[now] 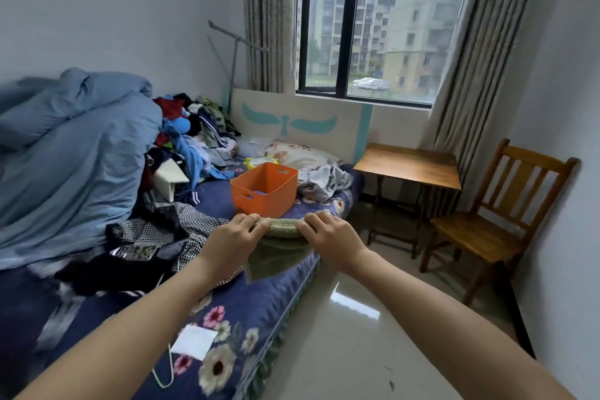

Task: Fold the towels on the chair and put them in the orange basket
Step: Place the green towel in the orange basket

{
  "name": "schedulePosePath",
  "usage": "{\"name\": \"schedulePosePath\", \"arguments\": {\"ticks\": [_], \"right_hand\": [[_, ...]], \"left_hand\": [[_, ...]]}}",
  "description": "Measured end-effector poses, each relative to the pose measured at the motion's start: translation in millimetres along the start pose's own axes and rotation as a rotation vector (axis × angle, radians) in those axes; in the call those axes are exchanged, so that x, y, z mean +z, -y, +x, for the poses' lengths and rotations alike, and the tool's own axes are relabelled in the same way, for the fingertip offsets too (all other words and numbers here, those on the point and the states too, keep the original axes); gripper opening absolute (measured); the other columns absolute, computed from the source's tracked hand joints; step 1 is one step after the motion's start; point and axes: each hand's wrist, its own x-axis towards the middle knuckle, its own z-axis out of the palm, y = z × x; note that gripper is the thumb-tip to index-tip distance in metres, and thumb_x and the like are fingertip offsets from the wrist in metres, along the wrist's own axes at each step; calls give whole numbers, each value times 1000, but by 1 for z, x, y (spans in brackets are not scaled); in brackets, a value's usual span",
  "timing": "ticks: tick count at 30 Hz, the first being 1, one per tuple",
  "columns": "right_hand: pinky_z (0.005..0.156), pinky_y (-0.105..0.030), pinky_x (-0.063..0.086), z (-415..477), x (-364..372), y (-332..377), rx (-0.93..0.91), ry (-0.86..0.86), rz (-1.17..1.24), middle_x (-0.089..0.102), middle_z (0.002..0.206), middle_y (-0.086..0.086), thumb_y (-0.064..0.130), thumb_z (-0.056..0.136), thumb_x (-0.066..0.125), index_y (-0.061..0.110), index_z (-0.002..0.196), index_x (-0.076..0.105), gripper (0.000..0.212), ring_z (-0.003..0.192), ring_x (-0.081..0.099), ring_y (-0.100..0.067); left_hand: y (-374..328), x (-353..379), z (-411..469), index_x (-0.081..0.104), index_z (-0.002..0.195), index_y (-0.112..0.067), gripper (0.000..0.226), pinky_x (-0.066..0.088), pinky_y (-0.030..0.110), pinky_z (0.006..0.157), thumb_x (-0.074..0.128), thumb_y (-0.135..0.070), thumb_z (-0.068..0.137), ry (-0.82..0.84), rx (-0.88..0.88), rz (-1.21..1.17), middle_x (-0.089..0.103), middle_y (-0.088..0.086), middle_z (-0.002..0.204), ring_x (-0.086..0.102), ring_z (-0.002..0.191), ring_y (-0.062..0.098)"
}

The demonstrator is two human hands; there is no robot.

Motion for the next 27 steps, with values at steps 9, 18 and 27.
{"name": "schedulePosePath", "arguments": {"ticks": [9,18,27], "right_hand": [[48,-26,49,-31,16,-60,44,15,-22,63,79,-4,9,78,47,12,95,55,19,66,61,-21],[44,-24,46,-82,50,-188,66,111,-83,64,79,-3,16,73,43,15,95,53,23,67,63,-20],[43,-23,43,-88,112,-276,17,87,-26,63,76,-1,12,71,41,15,94,53,25,63,60,-18]], "left_hand": [[-19,42,60,47,108,-16,35,49,23,42,41,-16,74,-102,40,-68,70,5,88,66,65,21],[-64,125,176,47,108,-16,31,50,25,40,46,-16,77,-149,104,-119,70,5,86,65,62,19],[-66,198,243,48,109,-16,38,51,25,43,56,-13,72,-104,63,-132,70,4,89,66,65,20]]}}
